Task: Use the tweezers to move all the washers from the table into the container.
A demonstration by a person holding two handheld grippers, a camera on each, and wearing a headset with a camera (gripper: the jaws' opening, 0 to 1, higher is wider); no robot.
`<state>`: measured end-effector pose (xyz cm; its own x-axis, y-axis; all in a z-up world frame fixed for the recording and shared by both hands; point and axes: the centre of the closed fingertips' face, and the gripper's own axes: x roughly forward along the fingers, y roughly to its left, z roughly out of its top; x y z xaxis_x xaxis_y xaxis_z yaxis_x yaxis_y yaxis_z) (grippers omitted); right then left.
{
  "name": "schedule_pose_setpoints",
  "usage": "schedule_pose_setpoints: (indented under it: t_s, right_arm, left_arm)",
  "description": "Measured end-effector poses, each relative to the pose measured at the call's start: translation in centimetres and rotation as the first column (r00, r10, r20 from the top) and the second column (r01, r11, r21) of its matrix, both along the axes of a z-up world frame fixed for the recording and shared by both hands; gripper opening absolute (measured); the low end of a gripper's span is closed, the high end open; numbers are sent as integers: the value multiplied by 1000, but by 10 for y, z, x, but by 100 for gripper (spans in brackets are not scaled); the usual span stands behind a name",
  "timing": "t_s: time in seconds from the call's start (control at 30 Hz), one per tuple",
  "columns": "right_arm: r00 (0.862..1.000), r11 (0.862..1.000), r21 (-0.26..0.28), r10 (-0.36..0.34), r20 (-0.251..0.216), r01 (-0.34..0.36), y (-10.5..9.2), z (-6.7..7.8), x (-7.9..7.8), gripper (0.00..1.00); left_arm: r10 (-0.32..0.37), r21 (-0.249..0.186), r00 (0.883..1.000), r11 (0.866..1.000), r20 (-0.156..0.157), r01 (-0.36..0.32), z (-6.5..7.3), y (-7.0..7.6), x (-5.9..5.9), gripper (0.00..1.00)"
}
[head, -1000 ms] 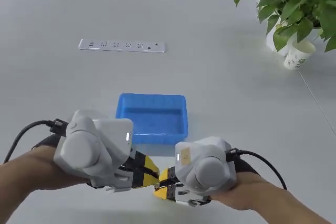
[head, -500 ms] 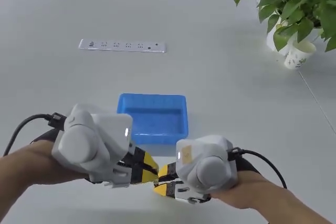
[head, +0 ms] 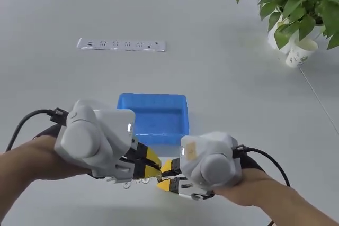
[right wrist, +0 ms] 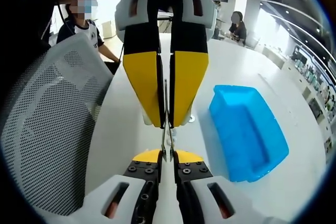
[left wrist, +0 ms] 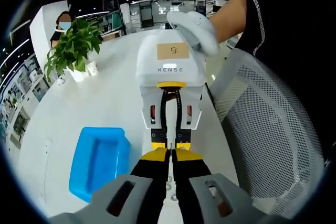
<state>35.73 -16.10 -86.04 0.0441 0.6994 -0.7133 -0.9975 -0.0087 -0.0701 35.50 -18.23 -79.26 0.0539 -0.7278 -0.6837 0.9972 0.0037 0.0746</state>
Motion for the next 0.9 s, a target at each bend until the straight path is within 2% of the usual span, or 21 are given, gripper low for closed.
schedule_pose_setpoints:
  t_s: [0.43, 0.9]
  right_arm:
    - [1000, 1000, 3, -21, 7, 21, -3, -3, 10, 11]
    - [999, 999, 10, -36, -5, 36, -6, -7, 15, 12]
  left_arm:
    - [-10, 5, 1000, 1000, 9, 10, -3, -2, 9, 6]
    - [-19, 2, 1000, 1000, -6, 19, -6, -7, 15, 6]
